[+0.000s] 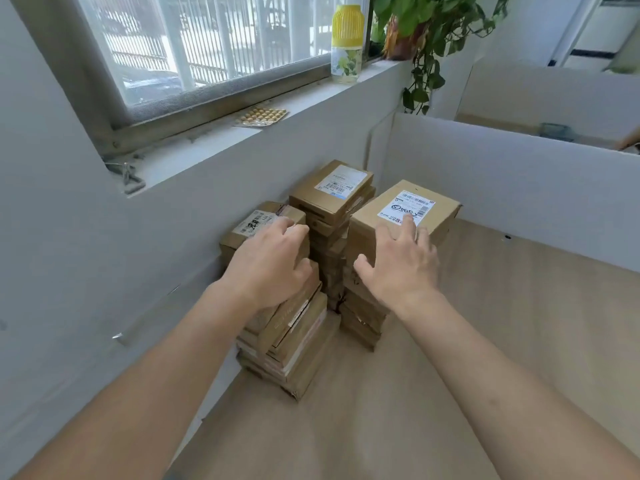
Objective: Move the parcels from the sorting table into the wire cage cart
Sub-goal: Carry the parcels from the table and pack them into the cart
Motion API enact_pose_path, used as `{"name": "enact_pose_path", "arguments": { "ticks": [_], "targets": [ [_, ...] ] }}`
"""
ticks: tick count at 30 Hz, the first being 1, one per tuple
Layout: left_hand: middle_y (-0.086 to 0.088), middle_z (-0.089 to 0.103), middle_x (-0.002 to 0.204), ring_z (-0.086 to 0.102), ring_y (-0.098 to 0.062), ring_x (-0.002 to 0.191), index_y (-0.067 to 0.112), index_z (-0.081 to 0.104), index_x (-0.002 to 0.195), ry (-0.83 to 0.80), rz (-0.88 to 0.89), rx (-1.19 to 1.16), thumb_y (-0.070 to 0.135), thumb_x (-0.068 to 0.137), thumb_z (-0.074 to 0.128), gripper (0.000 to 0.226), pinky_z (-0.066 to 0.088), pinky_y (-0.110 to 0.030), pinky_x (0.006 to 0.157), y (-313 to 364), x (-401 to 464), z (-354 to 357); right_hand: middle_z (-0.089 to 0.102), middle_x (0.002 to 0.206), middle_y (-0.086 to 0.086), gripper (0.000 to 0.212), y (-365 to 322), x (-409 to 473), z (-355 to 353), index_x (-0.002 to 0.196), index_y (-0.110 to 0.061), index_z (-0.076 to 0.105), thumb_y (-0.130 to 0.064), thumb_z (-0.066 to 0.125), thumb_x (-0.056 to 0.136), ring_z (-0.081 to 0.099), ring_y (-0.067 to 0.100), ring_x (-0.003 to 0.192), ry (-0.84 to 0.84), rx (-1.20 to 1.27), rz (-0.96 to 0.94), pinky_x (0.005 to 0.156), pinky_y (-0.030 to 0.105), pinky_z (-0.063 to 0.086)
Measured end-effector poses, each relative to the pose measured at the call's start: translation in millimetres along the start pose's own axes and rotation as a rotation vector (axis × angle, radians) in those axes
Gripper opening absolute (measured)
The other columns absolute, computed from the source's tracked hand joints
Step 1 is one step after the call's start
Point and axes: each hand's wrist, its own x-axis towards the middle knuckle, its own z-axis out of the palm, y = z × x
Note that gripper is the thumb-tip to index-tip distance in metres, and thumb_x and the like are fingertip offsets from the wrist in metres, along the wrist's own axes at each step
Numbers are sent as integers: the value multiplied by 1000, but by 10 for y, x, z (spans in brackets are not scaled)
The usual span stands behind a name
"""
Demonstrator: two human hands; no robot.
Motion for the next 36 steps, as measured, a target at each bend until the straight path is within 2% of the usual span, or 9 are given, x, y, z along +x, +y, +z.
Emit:
{"name": "enact_pose_path", "arguments": {
  "ticks": [5, 8, 13, 18, 23, 26, 29, 33, 36],
  "targets": [
    [-9, 44, 149, 49, -33, 130, 15, 58, 131, -13, -52, 78, 40, 97, 54, 42, 50, -49, 101, -236, 312, -4, 11, 168, 24, 110, -87, 565, 2, 161, -30, 26, -98, 21, 74, 12, 57, 149, -28, -12, 278, 116, 69, 23],
    [-11, 43, 144, 46, -36, 128, 23, 55, 133, -68, -103, 96, 49, 95, 52, 46, 48, -49, 102, -320, 391, 39, 2, 170, 25, 118, -148, 845, 21, 163, -34, 20, -104, 18, 68, 3, 64, 148, -94, 29, 380, 114, 78, 16],
    [-10, 36, 147, 41, -40, 126, 48, 40, 148, -117, -152, 80, 59, 90, 51, 60, 44, -50, 105, -346, 471, 52, 2, 168, 27, 115, -239, 1040, 131, 161, -35, 25, -103, 33, 69, -5, 68, 146, -210, 137, 496, 111, 81, 19],
    [-10, 40, 133, 46, -40, 112, 51, 40, 149, -143, -212, 56, 64, 87, 53, 65, 48, -49, 100, -306, 560, -10, 6, 166, 21, 109, -262, 1065, 42, 156, -35, 29, -90, 57, 65, 1, 64, 148, -264, 171, 465, 109, 70, 31],
    [-10, 42, 116, 47, -37, 106, 41, 43, 144, -147, -243, 1, 67, 81, 59, 70, 50, -44, 93, -242, 535, -43, -18, 169, 12, 121, -106, 940, -33, 163, -41, 6, -81, 70, 68, -12, 57, 151, -451, 182, 359, 115, 72, 20],
    [-10, 43, 117, 51, -38, 108, 42, 42, 145, -159, -261, -16, 68, 81, 60, 72, 52, -42, 90, -192, 517, -15, -21, 169, 11, 123, -59, 892, 0, 161, -47, 9, -88, 70, 63, -15, 60, 149, -418, 244, 381, 117, 74, 11],
    [-8, 38, 109, 57, -37, 103, 42, 42, 147, -160, -292, -50, 65, 82, 61, 71, 53, -39, 84, -138, 485, -3, -7, 168, 13, 118, -73, 840, 68, 156, -52, 20, -96, 64, 56, -5, 62, 149, -318, 254, 439, 115, 73, 18],
    [-8, 38, 110, 51, -31, 88, 40, 43, 148, -126, -320, -66, 61, 86, 64, 70, 49, -34, 72, -71, 436, -14, 20, 154, 15, 105, -107, 705, 111, 149, -50, 31, -83, 64, 54, 28, 53, 138, -223, 197, 428, 104, 59, 34],
    [-9, 43, 114, 55, -32, 92, 40, 41, 150, -73, -317, -85, 58, 87, 65, 70, 48, -34, 70, -57, 354, -17, 24, 153, 15, 107, -77, 534, 142, 149, -48, 32, -84, 60, 52, 31, 51, 135, -170, 179, 385, 103, 59, 34]
  ]
}}
